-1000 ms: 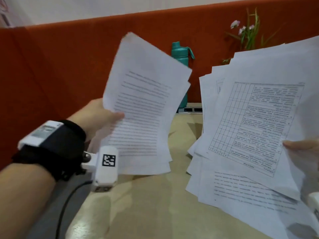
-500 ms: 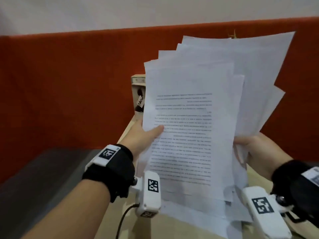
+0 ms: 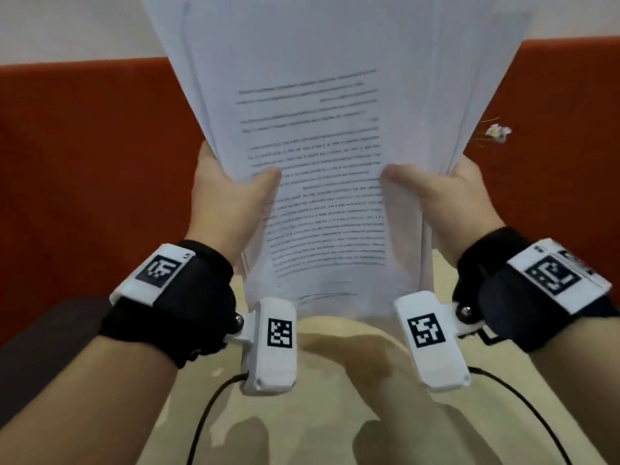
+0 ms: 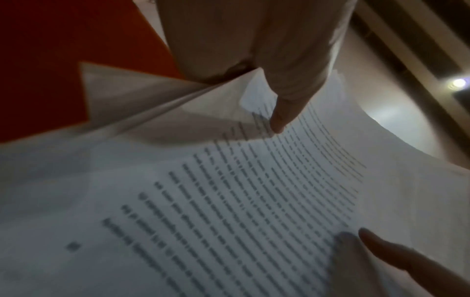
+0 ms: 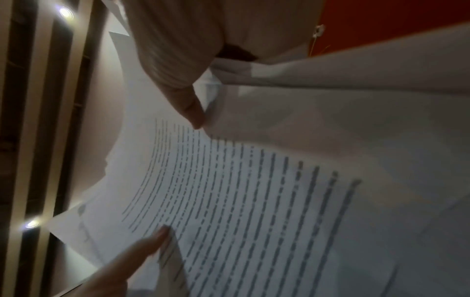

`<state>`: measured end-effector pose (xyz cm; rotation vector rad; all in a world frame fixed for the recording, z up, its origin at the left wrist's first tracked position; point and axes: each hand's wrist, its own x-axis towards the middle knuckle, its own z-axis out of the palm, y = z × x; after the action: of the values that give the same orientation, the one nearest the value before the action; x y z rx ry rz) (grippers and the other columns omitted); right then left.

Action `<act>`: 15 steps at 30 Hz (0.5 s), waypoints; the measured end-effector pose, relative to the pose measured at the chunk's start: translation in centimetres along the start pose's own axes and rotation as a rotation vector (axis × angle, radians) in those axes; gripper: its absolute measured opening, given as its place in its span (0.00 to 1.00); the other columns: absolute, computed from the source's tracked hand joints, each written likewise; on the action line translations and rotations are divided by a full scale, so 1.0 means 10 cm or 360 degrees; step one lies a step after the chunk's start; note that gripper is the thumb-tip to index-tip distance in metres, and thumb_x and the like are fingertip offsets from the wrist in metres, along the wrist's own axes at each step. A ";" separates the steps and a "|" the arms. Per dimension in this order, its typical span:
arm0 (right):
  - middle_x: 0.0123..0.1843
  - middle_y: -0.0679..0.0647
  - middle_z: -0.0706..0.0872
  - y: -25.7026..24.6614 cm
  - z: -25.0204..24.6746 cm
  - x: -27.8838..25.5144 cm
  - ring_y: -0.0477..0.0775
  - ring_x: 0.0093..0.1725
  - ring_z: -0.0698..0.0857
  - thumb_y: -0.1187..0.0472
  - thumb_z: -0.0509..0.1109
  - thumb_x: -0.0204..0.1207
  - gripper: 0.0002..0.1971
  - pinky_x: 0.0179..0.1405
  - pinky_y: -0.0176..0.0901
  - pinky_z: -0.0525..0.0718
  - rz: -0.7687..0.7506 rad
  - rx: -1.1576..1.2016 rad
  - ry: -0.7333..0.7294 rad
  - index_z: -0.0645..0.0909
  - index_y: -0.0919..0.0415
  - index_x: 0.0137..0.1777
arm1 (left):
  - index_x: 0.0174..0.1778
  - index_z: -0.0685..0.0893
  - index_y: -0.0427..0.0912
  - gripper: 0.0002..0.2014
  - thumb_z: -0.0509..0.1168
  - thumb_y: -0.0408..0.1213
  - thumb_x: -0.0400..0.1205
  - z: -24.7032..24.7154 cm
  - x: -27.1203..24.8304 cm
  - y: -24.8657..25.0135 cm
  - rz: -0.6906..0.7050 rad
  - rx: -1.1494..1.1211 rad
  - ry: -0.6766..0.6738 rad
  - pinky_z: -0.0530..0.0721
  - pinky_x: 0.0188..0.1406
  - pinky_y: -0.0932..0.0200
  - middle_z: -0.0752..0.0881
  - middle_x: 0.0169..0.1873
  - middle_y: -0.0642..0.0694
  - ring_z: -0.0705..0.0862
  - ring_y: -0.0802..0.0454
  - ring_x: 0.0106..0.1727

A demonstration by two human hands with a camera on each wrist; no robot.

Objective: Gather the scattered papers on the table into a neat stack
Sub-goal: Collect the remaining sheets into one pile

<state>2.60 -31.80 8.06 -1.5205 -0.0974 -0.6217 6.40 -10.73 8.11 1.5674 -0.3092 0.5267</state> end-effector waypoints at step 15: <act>0.51 0.31 0.86 0.00 0.09 -0.15 0.22 0.51 0.84 0.43 0.71 0.73 0.10 0.52 0.21 0.77 -0.0287 0.0190 0.0569 0.79 0.40 0.51 | 0.69 0.79 0.41 0.28 0.77 0.35 0.73 -0.08 -0.13 0.09 0.0081 -0.0287 0.0034 0.88 0.50 0.63 0.91 0.55 0.49 0.91 0.57 0.53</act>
<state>1.66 -30.46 7.47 -1.2739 0.0030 -1.0055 4.74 -10.18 8.27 1.3816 -0.3709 0.5396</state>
